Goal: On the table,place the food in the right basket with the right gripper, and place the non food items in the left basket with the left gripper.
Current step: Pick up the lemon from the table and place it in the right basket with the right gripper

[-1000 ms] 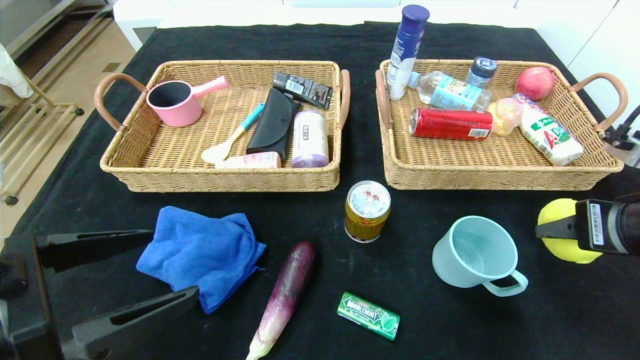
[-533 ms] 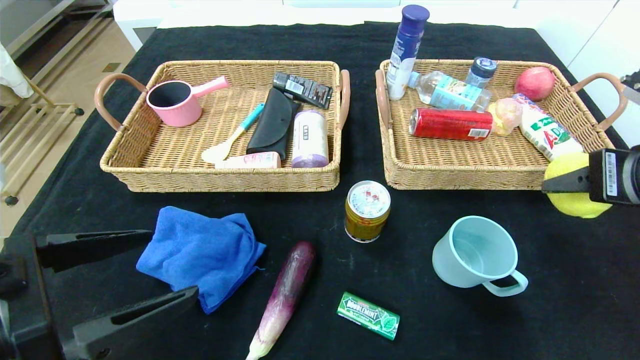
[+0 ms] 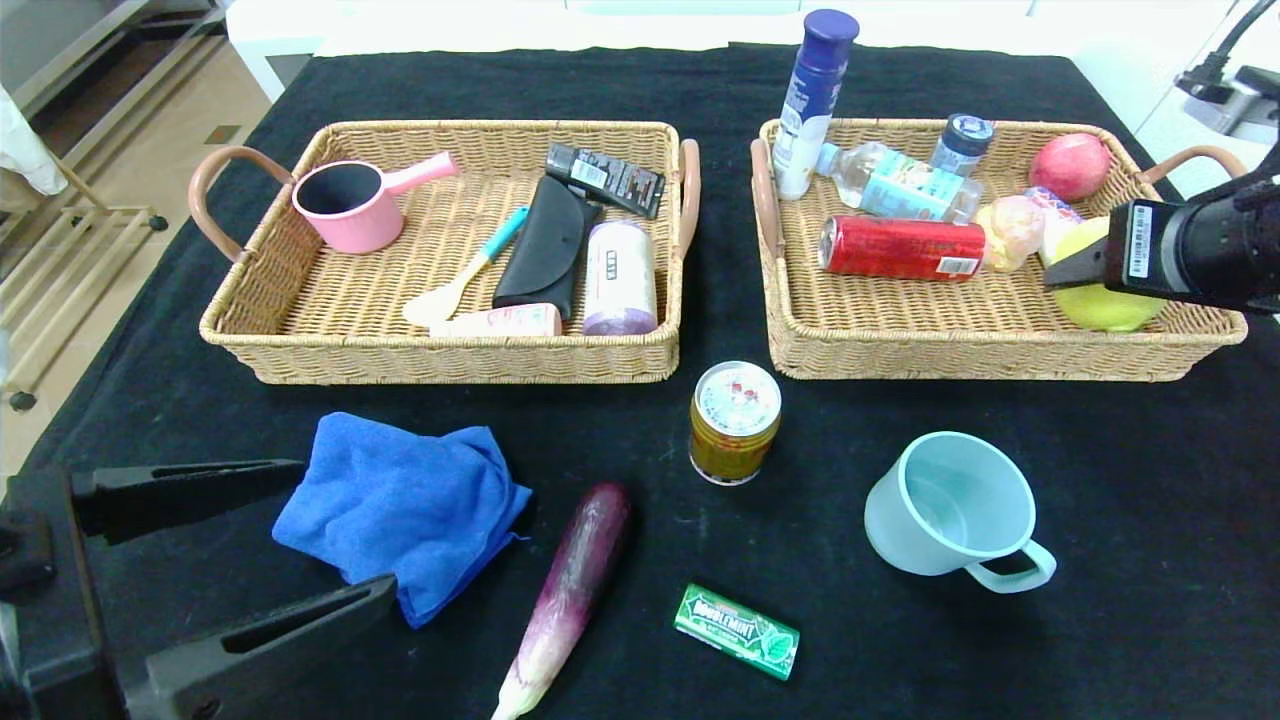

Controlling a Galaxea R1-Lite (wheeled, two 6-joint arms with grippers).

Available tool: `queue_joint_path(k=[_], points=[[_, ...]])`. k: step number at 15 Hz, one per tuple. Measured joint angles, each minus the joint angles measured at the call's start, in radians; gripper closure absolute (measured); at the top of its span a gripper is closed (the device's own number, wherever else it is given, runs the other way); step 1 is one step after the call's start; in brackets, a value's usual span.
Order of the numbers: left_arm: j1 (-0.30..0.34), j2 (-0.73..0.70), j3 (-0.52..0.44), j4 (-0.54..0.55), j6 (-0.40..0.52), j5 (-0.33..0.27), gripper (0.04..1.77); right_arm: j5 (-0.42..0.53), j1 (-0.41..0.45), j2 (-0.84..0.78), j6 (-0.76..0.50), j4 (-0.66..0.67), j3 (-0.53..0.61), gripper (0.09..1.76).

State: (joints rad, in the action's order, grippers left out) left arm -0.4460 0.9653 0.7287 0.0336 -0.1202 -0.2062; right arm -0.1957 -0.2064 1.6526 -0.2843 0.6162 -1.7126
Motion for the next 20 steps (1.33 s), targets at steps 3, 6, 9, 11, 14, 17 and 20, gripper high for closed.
queue_joint_path(k=[3,6,9,11,14,17,20], points=[[-0.001,-0.001,0.0,0.0,0.0,0.0,0.09,0.006,0.039,0.041,0.023,-0.096,-0.013,0.81],[0.0,-0.001,0.0,0.0,0.0,0.0,0.09,0.008,0.057,0.073,0.034,-0.136,-0.02,0.81],[0.001,-0.002,0.0,0.0,0.0,0.0,0.09,0.008,0.063,0.094,0.036,-0.143,-0.025,0.69],[0.001,-0.002,0.0,0.0,0.0,0.0,0.09,0.008,0.062,0.101,0.036,-0.144,-0.025,0.56],[0.001,-0.002,0.0,0.0,0.0,0.0,0.09,0.008,0.063,0.102,0.037,-0.143,-0.025,0.43],[0.001,-0.002,0.0,0.0,0.0,0.0,0.09,0.008,0.058,0.097,0.039,-0.137,-0.025,0.34],[0.001,-0.002,0.0,0.0,0.0,0.0,0.09,0.0,0.028,0.07,0.039,-0.114,-0.019,0.28]])
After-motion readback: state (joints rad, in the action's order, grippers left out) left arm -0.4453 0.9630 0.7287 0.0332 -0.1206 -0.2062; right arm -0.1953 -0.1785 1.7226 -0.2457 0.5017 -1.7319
